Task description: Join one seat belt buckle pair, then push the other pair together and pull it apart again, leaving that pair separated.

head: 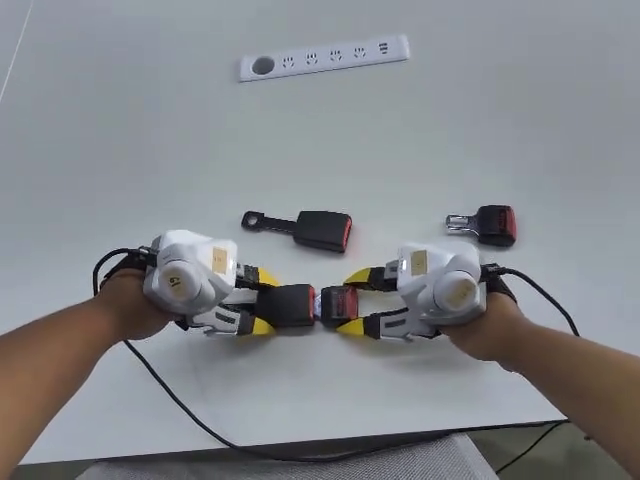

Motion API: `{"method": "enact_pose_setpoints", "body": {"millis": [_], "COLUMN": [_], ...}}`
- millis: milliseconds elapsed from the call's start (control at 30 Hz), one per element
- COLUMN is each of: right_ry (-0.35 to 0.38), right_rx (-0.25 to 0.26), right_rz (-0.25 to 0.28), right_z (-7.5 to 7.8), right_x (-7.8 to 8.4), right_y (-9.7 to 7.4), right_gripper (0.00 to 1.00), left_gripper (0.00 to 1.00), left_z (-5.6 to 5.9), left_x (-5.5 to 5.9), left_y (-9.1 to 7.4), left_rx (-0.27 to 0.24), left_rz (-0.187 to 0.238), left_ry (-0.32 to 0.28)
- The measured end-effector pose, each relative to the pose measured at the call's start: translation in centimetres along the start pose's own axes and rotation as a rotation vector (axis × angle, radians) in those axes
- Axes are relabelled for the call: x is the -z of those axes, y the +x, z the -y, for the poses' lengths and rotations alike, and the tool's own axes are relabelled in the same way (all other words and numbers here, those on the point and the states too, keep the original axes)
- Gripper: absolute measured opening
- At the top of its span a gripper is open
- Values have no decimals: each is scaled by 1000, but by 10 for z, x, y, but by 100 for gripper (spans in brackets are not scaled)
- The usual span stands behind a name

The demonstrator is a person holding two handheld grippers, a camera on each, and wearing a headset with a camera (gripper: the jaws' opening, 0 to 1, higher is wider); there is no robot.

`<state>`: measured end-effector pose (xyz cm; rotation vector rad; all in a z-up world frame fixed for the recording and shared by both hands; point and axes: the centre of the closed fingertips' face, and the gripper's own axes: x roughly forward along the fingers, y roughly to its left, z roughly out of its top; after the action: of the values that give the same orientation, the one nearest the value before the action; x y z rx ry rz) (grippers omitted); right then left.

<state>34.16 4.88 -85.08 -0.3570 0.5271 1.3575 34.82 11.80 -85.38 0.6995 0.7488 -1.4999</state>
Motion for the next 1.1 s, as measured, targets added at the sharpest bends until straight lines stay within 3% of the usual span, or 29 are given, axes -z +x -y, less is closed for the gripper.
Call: {"method": "enact_pose_setpoints", "body": {"millis": [800, 867, 900, 967, 1100], "right_ry": [31, 37, 5, 38, 21], "right_rx": [16, 12, 14, 7, 13], "right_rz": [32, 32, 22, 18, -28], "right_z": [-1, -1, -1, -2, -2], "right_x": [0, 0, 0, 0, -1], "right_y": [-3, -3, -3, -2, -1], "right_gripper": [32, 32, 32, 33, 34], "left_gripper": [32, 32, 32, 33, 33], "left_z": [1, 0, 0, 1, 1], "left_x": [0, 1, 0, -1, -1], "left_y": [0, 0, 0, 1, 2], "left_rx": [5, 5, 5, 6, 3], "left_rz": [49, 47, 45, 21, -19], "left_ry": [-8, -17, -16, 9, 14]}}
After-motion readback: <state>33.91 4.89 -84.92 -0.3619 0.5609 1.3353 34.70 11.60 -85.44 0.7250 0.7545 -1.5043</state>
